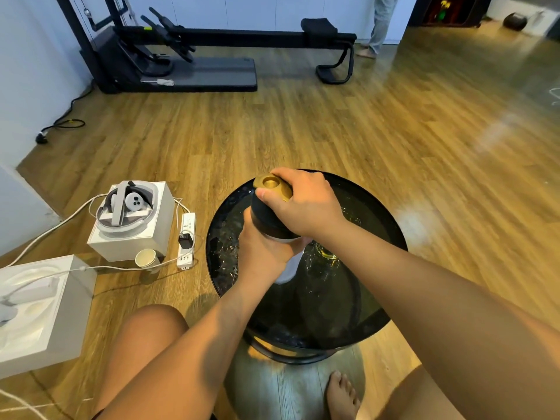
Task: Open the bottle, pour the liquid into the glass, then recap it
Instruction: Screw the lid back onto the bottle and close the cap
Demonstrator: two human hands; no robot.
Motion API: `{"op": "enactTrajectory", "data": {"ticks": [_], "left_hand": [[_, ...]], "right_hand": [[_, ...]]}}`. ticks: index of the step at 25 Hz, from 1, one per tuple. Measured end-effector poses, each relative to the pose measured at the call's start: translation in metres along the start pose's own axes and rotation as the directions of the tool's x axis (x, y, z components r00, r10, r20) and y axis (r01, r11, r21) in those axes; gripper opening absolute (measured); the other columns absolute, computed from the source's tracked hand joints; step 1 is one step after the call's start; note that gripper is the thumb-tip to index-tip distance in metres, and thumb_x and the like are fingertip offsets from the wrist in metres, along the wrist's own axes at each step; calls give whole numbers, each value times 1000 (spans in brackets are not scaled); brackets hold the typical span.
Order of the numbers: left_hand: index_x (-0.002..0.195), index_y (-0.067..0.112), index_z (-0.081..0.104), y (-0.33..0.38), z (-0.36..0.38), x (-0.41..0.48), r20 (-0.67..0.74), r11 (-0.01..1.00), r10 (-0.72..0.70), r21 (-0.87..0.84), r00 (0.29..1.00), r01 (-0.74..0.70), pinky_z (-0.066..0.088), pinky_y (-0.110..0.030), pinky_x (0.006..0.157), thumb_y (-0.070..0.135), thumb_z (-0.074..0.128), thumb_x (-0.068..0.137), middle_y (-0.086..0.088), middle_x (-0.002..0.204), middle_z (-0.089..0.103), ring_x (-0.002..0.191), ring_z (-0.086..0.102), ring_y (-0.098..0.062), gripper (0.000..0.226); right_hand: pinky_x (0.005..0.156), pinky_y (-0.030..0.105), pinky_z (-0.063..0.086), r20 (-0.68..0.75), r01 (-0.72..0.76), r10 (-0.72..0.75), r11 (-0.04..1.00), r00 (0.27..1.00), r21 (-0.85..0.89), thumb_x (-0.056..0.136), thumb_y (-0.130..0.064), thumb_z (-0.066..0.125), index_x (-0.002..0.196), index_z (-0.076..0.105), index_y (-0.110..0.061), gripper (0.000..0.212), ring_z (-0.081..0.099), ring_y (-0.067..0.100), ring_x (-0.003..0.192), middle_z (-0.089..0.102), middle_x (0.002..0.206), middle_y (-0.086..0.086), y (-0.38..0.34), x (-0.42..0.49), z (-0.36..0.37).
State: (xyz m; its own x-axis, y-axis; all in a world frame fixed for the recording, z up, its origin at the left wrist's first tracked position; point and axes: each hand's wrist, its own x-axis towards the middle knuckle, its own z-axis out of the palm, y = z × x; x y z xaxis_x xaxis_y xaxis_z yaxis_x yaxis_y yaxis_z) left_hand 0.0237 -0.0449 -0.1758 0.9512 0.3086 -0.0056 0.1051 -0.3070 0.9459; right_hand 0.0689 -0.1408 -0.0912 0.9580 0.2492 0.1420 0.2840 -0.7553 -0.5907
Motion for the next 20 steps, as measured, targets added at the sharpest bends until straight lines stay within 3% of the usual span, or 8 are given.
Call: {"op": "enactTrajectory", "data": {"ticks": [9, 14, 18, 20], "left_hand": [[118, 32, 39, 2, 2, -3, -2, 1000, -16, -26, 1000, 16, 47, -17, 66, 39, 94, 51, 11, 103, 64, 95, 65, -9, 87], [117, 33, 36, 2, 1, -1, 11, 999, 7, -38, 1000, -6, 44, -9, 63, 37, 96, 51, 15, 100, 61, 91, 62, -3, 89], [117, 28, 39, -5, -8, 5, 67, 998, 56, -17, 996, -55, 57, -30, 77, 50, 95, 41, 6, 109, 64, 100, 65, -10, 97], [116, 28, 41, -8, -18, 12, 159, 996, 67, -76, 985, -55, 58, -37, 84, 45, 96, 39, 5, 111, 66, 103, 66, -9, 96]], "right_hand": [[84, 39, 44, -30, -57, 56, 998, 998, -30, 91, -62, 52, 126, 62, -32, 47, 61, 29, 107, 70, 116, -1, -5, -5, 0], [89, 40, 51, -51, -81, 81, 997, 995, 6, 88, -62, 56, 123, 64, -33, 46, 62, 25, 105, 71, 110, -3, -7, -7, 1], [96, 40, 51, -30, -87, 91, 990, 995, 107, 84, -60, 64, 124, 66, -34, 47, 60, 20, 112, 71, 117, -5, -1, -5, -2], [95, 36, 50, -8, -60, 61, 991, 998, 121, 84, -56, 67, 124, 67, -33, 46, 60, 17, 113, 70, 118, -7, 1, -2, -4]]}}
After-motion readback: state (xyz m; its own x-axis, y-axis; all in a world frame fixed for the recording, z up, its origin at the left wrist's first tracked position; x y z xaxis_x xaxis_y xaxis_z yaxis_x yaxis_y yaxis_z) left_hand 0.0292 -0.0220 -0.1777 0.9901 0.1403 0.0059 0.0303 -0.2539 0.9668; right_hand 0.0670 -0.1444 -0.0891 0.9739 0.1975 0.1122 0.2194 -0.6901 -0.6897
